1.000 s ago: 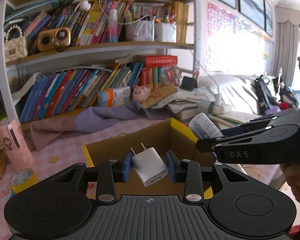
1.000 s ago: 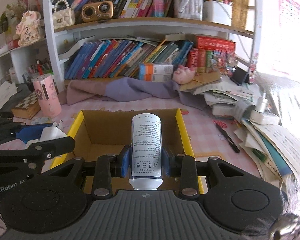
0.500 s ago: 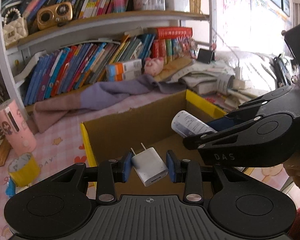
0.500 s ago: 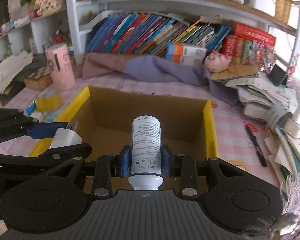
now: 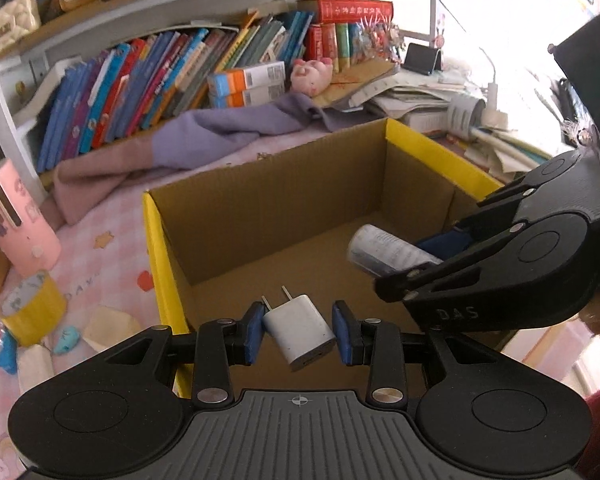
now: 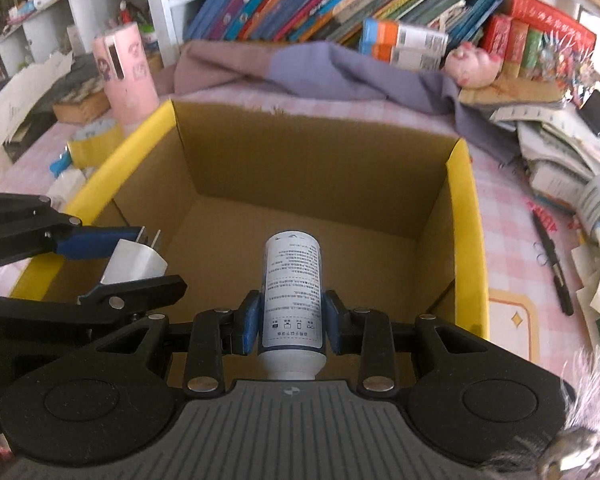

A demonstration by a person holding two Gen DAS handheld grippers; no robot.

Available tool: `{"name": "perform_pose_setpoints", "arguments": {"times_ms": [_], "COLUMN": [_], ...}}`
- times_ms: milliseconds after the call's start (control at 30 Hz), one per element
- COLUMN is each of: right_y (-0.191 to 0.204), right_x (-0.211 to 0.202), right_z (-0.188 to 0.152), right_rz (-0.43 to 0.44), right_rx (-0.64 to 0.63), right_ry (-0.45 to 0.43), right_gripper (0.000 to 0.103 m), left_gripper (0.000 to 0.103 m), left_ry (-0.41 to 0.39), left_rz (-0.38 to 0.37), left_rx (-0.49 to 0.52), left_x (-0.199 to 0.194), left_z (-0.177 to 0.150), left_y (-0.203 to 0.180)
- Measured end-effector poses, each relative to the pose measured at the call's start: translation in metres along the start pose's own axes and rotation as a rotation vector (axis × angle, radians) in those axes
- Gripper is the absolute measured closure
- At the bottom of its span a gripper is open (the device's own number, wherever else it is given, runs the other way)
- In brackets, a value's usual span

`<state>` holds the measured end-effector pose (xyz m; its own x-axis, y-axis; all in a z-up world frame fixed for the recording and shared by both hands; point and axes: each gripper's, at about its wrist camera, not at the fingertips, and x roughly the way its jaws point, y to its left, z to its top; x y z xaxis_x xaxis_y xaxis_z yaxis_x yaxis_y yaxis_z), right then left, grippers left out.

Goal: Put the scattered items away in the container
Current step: 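Open the left gripper dropping the charger into the box while the right releases the bottle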

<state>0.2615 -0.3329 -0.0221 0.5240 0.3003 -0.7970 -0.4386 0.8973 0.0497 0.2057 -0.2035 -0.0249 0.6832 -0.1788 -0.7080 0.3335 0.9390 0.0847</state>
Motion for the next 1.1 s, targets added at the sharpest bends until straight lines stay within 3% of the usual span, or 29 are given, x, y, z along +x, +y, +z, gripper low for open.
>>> {"name": "perform_pose_setpoints", "arguments": {"times_ms": [167,500,633,833,1033,1100], "right_y": [-0.004,-0.001,-0.003,-0.009,-0.007,-0.004], "right_x": [0.012,0.011,0.009,0.001,-0.027,-0.036], "right_z": [-0.003,-0.003,-0.003,-0.003,-0.002,-0.003], "right_rz": [0.025,0.026,0.032,0.019,-0.01,-0.025], "right_rx": [0.018,-0.005,-0.003,0.041,0.086,0.087], "right_ry": [0.065,0.077,0.069,0.024,-0.116,-0.161], "right_gripper": [0.072,0.072,0.071,0.062,0.051,0.049], "left_gripper": [0.068,0.068,0.063,0.038,0.019,0.018], "left_ry": [-0.005,-0.014,-0.026,-0.084,-0.197,-0.23], "left_rz": [0.02,0.047,0.05,0.072,0.089,0.093], "left_rx": [0.019,0.036,0.008,-0.022,-0.097,-0.117], "left_x": [0.001,0.002,0.001,-0.015,-0.046,-0.056], "left_z": [-0.002,-0.003,-0.004,-0.005,-0.002,-0.003], "left_y": [-0.002,-0.006,-0.006,-0.003,0.004,0.006]}}
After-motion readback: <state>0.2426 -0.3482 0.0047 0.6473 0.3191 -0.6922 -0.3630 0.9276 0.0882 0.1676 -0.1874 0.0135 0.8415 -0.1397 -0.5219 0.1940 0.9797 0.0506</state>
